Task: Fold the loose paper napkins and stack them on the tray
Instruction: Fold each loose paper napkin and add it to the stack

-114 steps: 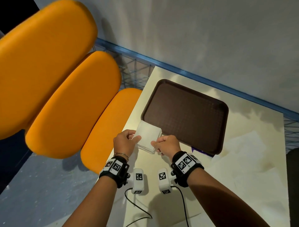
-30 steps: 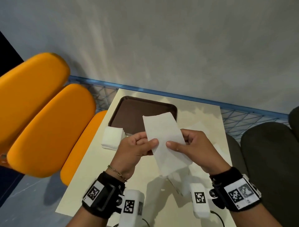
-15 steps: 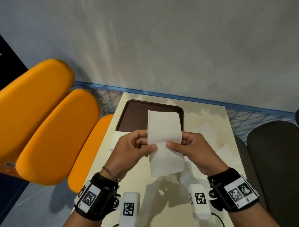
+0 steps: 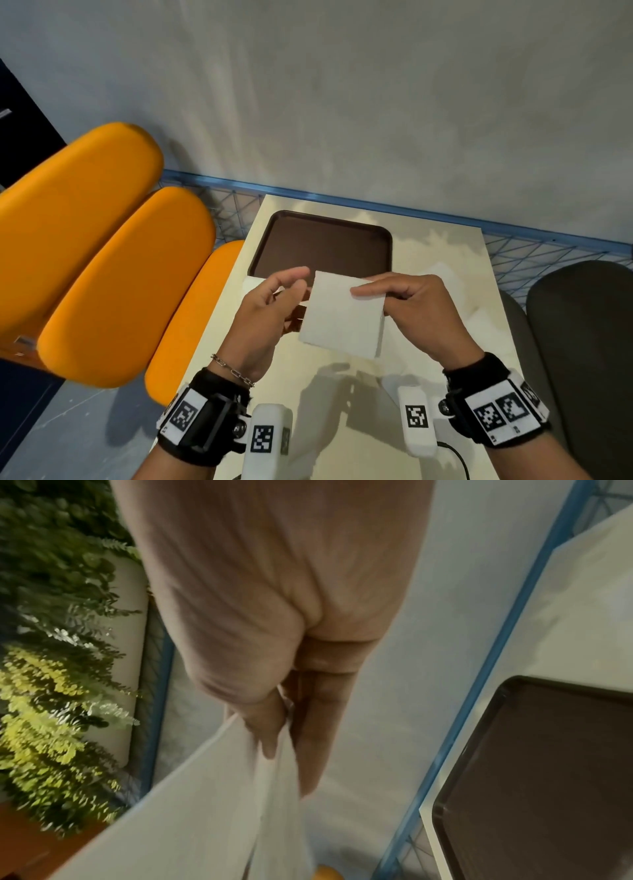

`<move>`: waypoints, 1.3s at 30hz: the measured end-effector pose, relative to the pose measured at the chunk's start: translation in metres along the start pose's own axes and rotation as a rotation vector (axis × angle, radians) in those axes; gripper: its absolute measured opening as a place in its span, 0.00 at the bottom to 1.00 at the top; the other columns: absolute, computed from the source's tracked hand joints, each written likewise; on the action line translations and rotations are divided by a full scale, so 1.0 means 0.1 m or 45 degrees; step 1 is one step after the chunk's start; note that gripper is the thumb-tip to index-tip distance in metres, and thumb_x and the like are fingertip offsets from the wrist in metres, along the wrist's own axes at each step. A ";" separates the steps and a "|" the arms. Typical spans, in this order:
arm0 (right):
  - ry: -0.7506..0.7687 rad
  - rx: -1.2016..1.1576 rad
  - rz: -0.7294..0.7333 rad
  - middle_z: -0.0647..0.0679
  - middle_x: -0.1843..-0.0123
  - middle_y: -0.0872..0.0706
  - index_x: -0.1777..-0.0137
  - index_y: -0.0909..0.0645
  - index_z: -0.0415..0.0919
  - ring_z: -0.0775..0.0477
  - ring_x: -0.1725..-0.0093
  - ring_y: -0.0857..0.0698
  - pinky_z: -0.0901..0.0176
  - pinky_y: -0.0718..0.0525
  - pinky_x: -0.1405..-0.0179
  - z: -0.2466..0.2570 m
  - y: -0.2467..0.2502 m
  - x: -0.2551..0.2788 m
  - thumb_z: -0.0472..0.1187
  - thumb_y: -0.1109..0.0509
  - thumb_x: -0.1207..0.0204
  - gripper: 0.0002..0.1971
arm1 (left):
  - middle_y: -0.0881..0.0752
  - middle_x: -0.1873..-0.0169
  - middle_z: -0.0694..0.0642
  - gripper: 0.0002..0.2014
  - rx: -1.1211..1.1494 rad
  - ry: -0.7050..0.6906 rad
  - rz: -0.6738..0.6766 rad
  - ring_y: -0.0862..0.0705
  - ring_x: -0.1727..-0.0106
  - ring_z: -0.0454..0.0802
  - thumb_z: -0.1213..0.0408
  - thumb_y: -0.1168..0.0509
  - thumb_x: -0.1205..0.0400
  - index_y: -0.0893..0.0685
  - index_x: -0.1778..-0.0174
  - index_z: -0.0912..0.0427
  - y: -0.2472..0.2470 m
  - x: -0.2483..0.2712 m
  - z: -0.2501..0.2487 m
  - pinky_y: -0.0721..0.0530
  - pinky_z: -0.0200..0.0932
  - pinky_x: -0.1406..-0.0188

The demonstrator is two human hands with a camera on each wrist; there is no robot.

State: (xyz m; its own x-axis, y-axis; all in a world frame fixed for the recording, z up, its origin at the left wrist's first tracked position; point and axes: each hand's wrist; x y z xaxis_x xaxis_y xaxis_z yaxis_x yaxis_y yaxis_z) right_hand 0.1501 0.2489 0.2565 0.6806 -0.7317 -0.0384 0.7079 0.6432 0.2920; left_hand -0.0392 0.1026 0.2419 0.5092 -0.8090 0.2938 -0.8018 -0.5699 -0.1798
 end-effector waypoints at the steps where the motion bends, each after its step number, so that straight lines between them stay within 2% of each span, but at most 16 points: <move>1: 0.021 0.029 -0.027 0.56 0.47 0.04 0.52 0.02 0.51 0.52 0.44 0.06 0.56 0.08 0.45 -0.02 0.00 0.00 0.18 0.29 0.22 0.26 | 0.06 0.51 0.51 0.12 0.031 0.046 -0.013 0.08 0.54 0.49 0.54 0.31 0.12 0.13 0.33 0.45 -0.03 0.01 0.01 0.11 0.46 0.55; 3: 0.055 0.052 -0.092 0.58 0.46 0.04 0.50 0.02 0.51 0.54 0.42 0.07 0.57 0.08 0.43 -0.05 -0.01 0.02 0.16 0.32 0.23 0.28 | 0.06 0.51 0.50 0.18 0.032 0.068 -0.038 0.08 0.51 0.49 0.50 0.26 0.18 0.15 0.33 0.46 -0.09 0.02 0.03 0.10 0.44 0.56; 4: 0.064 0.041 -0.124 0.59 0.46 0.04 0.50 0.02 0.51 0.55 0.41 0.08 0.58 0.08 0.42 -0.06 -0.01 0.02 0.15 0.33 0.24 0.29 | 0.05 0.50 0.51 0.20 0.003 0.049 -0.033 0.07 0.49 0.50 0.52 0.24 0.20 0.16 0.33 0.48 -0.12 0.03 0.04 0.09 0.45 0.56; 7: 0.067 0.010 -0.190 0.64 0.45 0.05 0.51 0.03 0.54 0.58 0.40 0.09 0.57 0.09 0.42 -0.08 0.01 0.04 0.16 0.33 0.24 0.30 | 0.05 0.51 0.54 0.15 -0.157 -0.050 0.022 0.07 0.54 0.51 0.63 0.23 0.18 0.14 0.36 0.56 -0.18 0.05 0.10 0.10 0.44 0.58; 10: 0.064 -0.015 -0.184 0.62 0.44 0.05 0.49 0.03 0.54 0.56 0.38 0.08 0.46 0.07 0.39 -0.09 0.04 0.06 0.18 0.31 0.21 0.28 | 0.05 0.54 0.55 0.10 -0.191 -0.119 -0.045 0.10 0.59 0.49 0.63 0.24 0.17 0.09 0.40 0.57 -0.20 0.05 0.14 0.11 0.42 0.60; 12: 0.059 -0.018 -0.089 0.59 0.40 0.05 0.42 0.05 0.53 0.52 0.38 0.08 0.41 0.07 0.37 -0.07 0.12 0.08 0.20 0.28 0.20 0.25 | 0.05 0.54 0.53 0.08 -0.207 -0.163 -0.070 0.12 0.61 0.47 0.61 0.24 0.16 0.06 0.43 0.55 -0.20 0.05 0.14 0.12 0.40 0.61; 14: 0.040 0.042 0.155 0.61 0.34 0.08 0.30 0.10 0.55 0.52 0.36 0.08 0.45 0.09 0.33 0.00 0.26 0.09 0.20 0.27 0.21 0.31 | 0.05 0.55 0.49 0.07 -0.290 -0.229 -0.077 0.12 0.63 0.44 0.60 0.25 0.16 0.05 0.44 0.53 -0.17 0.05 0.13 0.12 0.37 0.62; 16: 0.038 0.145 0.394 0.64 0.26 0.13 0.21 0.19 0.56 0.54 0.29 0.12 0.50 0.13 0.27 0.10 0.44 0.11 0.16 0.31 0.25 0.41 | 0.05 0.55 0.44 0.07 -0.425 -0.299 -0.071 0.11 0.63 0.43 0.60 0.24 0.17 0.04 0.44 0.51 -0.13 0.05 0.11 0.12 0.37 0.63; 18: 0.071 0.216 0.452 0.66 0.22 0.17 0.18 0.23 0.59 0.57 0.24 0.16 0.52 0.17 0.24 0.19 0.55 0.10 0.18 0.29 0.24 0.41 | 0.05 0.54 0.39 0.09 -0.550 -0.355 -0.035 0.09 0.58 0.42 0.59 0.22 0.20 0.04 0.44 0.49 -0.10 0.05 0.09 0.12 0.36 0.62; 20: 0.145 0.284 0.371 0.68 0.22 0.18 0.21 0.20 0.63 0.60 0.26 0.16 0.56 0.17 0.25 0.25 0.53 0.08 0.33 0.22 0.17 0.31 | 0.06 0.53 0.37 0.11 -0.648 -0.413 0.021 0.08 0.53 0.39 0.56 0.21 0.24 0.04 0.45 0.47 -0.09 0.06 0.06 0.12 0.32 0.59; 23: 0.292 0.514 0.328 0.68 0.24 0.17 0.28 0.14 0.66 0.62 0.26 0.17 0.64 0.17 0.30 0.31 0.37 0.04 0.53 0.21 0.20 0.21 | 0.05 0.53 0.38 0.14 -0.765 -0.515 0.114 0.08 0.51 0.36 0.51 0.22 0.27 0.03 0.46 0.48 -0.11 0.09 0.01 0.12 0.29 0.55; 26: 0.371 0.603 0.308 0.65 0.34 0.12 0.39 0.07 0.60 0.61 0.36 0.13 0.65 0.12 0.41 0.28 0.26 0.01 0.53 0.19 0.21 0.12 | 0.06 0.55 0.36 0.13 -0.831 -0.606 0.166 0.10 0.52 0.33 0.51 0.23 0.26 0.04 0.46 0.47 -0.14 0.12 -0.04 0.16 0.25 0.59; 29: 0.370 0.624 0.289 0.64 0.46 0.08 0.49 0.06 0.58 0.56 0.49 0.10 0.52 0.09 0.50 0.30 0.23 -0.01 0.54 0.19 0.22 0.05 | 0.06 0.56 0.36 0.11 -0.833 -0.618 0.158 0.10 0.53 0.35 0.54 0.20 0.25 0.03 0.48 0.47 -0.13 0.13 -0.06 0.17 0.25 0.60; 32: 0.407 0.646 0.322 0.62 0.52 0.08 0.52 0.07 0.58 0.51 0.54 0.10 0.50 0.11 0.56 0.34 0.25 -0.01 0.55 0.17 0.24 0.05 | 0.06 0.58 0.37 0.09 -0.798 -0.585 0.130 0.10 0.56 0.41 0.55 0.18 0.26 0.03 0.50 0.47 -0.08 0.15 -0.07 0.16 0.29 0.62; 36: 0.344 0.686 0.330 0.62 0.59 0.09 0.54 0.08 0.55 0.52 0.59 0.11 0.53 0.12 0.59 0.39 0.27 -0.02 0.53 0.14 0.27 0.07 | 0.06 0.58 0.39 0.10 -0.682 -0.510 0.134 0.09 0.55 0.42 0.56 0.17 0.27 0.03 0.50 0.49 -0.04 0.17 -0.08 0.14 0.33 0.61; 39: 0.353 0.729 0.315 0.61 0.60 0.09 0.55 0.07 0.55 0.54 0.60 0.11 0.57 0.13 0.61 0.42 0.27 -0.02 0.52 0.13 0.28 0.07 | 0.05 0.56 0.42 0.10 -0.630 -0.477 0.114 0.09 0.54 0.46 0.51 0.19 0.25 0.03 0.50 0.47 -0.03 0.18 -0.06 0.11 0.43 0.59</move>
State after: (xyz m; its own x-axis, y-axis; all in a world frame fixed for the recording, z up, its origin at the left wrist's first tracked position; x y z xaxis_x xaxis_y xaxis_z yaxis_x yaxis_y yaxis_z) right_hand 0.1597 0.2581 0.3041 0.8869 -0.4445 -0.1262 0.3652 0.5072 0.7806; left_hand -0.0289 0.0905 0.2533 0.4364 -0.8972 -0.0674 -0.8508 -0.4358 0.2935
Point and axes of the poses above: each hand's wrist, its own x-axis away from the middle knuckle, its own y-axis out of the back of the hand, z = x × y
